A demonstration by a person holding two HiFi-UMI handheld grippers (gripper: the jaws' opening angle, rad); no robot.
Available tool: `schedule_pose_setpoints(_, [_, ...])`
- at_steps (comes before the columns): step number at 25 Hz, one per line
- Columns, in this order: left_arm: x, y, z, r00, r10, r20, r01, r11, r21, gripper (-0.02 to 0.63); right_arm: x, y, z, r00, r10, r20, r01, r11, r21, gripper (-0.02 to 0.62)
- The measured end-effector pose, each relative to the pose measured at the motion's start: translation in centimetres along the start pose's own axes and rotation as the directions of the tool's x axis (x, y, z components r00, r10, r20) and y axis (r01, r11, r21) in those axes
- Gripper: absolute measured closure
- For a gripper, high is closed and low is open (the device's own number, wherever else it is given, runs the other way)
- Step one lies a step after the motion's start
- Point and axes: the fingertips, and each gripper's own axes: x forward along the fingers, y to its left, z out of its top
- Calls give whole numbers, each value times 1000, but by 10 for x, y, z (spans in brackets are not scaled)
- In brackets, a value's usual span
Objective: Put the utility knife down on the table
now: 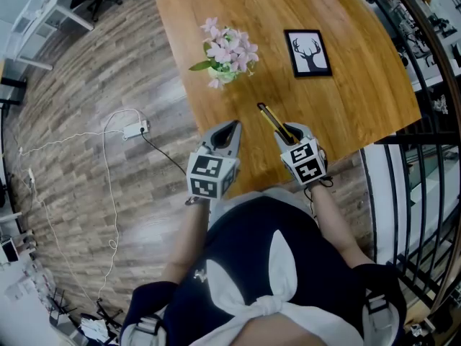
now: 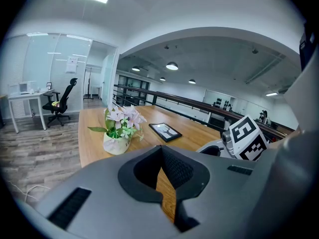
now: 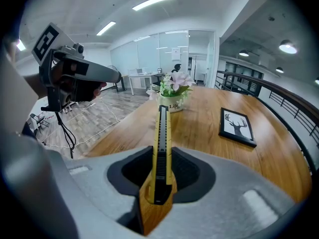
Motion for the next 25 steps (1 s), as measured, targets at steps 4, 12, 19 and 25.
schedule_pose_setpoints(4, [1,-2,-1,1000,-9,0,9,1000,0,589,1,1,-2,1000,1,-8,-1,1000,-5,482])
schedule_pose_setpoints(12, [5,0,2,1000,-5,2,5,1000,-5,589,8,0,-10,1000,8,-30,-8,1000,-4,482])
schedule_pose_setpoints(19, [4,2,1,1000,4,-10,-4,1000,-12,589,11,-1,-15,999,14,-45,-14,1000,0,482])
schedule_pose_setpoints(25, [6,6,3,1000,15,3,-15,1000,-13,589,16,-1,-19,998,17,-59,-18,1000,-3,482])
